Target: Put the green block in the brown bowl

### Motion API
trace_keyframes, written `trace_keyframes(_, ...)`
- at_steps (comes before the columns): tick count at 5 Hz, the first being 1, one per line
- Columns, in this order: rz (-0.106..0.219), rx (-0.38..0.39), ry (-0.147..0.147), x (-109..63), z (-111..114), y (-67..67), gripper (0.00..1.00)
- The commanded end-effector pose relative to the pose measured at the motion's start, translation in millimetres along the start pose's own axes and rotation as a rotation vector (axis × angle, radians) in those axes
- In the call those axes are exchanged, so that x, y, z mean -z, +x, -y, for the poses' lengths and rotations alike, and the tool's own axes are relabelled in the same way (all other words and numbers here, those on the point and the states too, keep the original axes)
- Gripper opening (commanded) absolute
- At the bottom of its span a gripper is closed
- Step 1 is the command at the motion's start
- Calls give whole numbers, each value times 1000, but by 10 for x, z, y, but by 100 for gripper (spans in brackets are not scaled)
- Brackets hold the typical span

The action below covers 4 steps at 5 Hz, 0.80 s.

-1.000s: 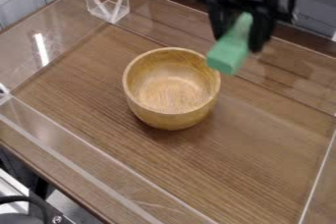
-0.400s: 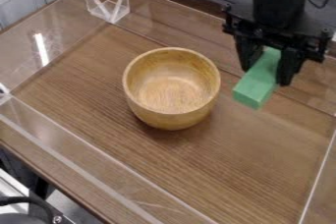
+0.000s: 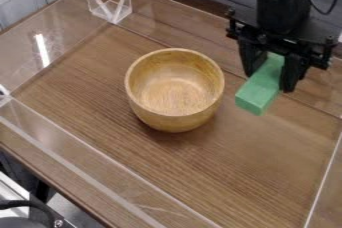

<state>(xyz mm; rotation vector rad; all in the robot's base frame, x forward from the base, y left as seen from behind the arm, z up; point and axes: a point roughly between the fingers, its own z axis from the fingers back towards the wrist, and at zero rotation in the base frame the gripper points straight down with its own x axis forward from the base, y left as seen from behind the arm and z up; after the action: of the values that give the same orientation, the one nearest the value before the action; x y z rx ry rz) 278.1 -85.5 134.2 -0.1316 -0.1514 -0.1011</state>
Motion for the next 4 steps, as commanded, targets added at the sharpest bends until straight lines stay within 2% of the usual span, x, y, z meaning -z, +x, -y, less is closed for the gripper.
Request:
trace_keyframes(1,55,-26,-6,-257,-138,25,0)
trace_keyframes(2,63,-74,2,-302,-371,22,0)
trace_keyframes(4,70,-110,14,-311,-576,-31,0)
